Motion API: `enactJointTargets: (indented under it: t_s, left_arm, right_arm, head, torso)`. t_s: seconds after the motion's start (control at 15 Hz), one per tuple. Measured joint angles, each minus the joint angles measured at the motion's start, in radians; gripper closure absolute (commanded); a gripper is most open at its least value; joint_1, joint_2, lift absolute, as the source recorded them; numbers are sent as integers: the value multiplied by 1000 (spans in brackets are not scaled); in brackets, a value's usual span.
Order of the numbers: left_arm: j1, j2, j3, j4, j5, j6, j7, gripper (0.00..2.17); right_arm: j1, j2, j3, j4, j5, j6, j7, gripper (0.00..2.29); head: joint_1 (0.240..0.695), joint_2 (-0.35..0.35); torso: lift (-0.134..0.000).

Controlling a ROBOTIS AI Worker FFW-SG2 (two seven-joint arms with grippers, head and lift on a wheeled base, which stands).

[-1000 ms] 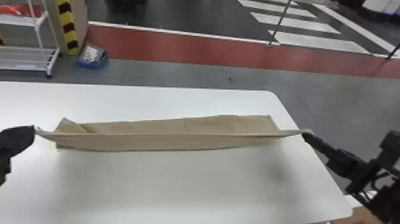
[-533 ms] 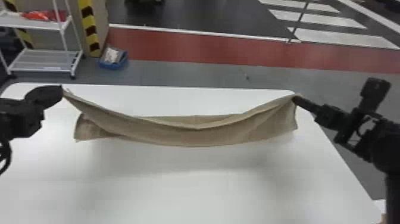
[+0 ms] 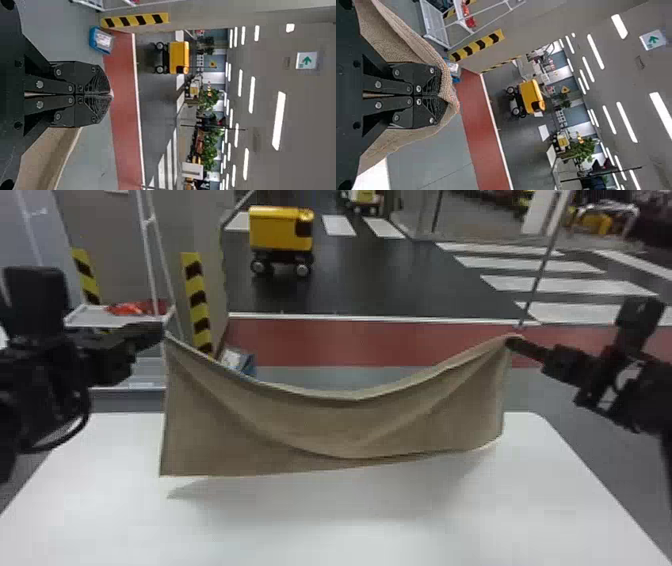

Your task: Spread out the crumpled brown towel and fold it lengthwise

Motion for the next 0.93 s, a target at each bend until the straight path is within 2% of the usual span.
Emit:
enactJointTargets:
  t_s: [0.13, 0.27, 0.4, 0.47, 0.6, 0.67, 0.73, 0.8, 0.93]
  left_arm:
    - [-75, -1, -20, 29, 9, 0, -8, 1349]
    - [-63, 4, -25, 9, 36, 2, -20, 1349]
    - [57, 17, 9, -63, 52, 5, -27, 1349]
    - [152, 21, 44, -113, 54, 5, -34, 1349]
    - [333, 21, 103, -194, 55, -4, -39, 1349]
    - [420, 16, 121, -231, 52, -13, -36, 1349]
    - [500, 6, 132, -265, 45, -29, -31, 1349]
    - [562, -6, 136, -292, 32, -43, -24, 1349]
    - [677, -34, 141, -353, 7, -57, -15, 1349]
  right_arm:
    - [-62, 1, -8, 58, -6, -23, 14, 1656]
    - [-34, -9, -5, 35, -42, 5, 33, 1656]
    - [107, -42, -24, -80, -114, 60, 41, 1656]
    - [210, -60, -50, -151, -145, 79, 42, 1656]
    - [391, -79, -107, -252, -183, 98, 59, 1656]
    - [470, -83, -141, -291, -196, 110, 75, 1656]
    - [538, -84, -166, -324, -206, 123, 87, 1656]
    - [591, -84, -183, -353, -211, 134, 95, 1656]
    - [689, -78, -223, -416, -223, 159, 123, 1656]
  head:
    - [376, -108]
    - [368, -113]
    - [415, -118]
    - [455, -124]
    - [552, -136]
    - [637, -152]
    - [677, -163]
    - [695, -173]
    - [695, -192]
  torso:
    - [-123]
    - [-123]
    - [-123]
    - [-123]
    - [-123]
    - [-123]
    - [-123]
    - [-123]
    - [-123]
